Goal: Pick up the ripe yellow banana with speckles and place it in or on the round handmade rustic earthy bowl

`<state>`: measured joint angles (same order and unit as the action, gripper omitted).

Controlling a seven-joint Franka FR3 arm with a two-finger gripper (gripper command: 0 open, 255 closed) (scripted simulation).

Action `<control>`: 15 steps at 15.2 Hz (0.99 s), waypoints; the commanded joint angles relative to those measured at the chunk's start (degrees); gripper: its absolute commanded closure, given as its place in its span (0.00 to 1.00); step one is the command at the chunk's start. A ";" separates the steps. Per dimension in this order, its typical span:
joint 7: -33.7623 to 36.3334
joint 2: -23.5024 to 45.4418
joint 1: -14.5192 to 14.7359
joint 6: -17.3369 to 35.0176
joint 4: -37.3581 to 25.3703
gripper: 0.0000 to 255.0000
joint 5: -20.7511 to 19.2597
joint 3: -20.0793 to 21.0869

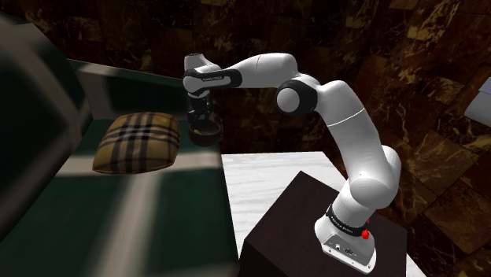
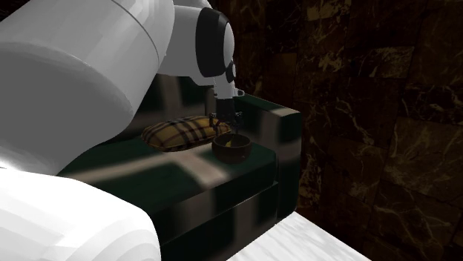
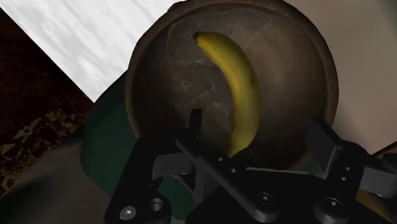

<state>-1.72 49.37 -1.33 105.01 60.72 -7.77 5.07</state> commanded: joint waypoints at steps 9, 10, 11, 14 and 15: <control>-0.39 0.13 0.57 -7.36 -7.52 0.00 0.19 0.07; -0.40 0.17 0.58 -7.39 -7.58 0.00 0.19 0.07; -0.40 0.17 0.58 -7.39 -7.58 0.00 0.19 0.07; -0.40 0.17 0.58 -7.39 -7.59 0.00 0.19 0.07; -0.40 0.16 0.58 -7.37 -7.56 0.00 0.19 0.07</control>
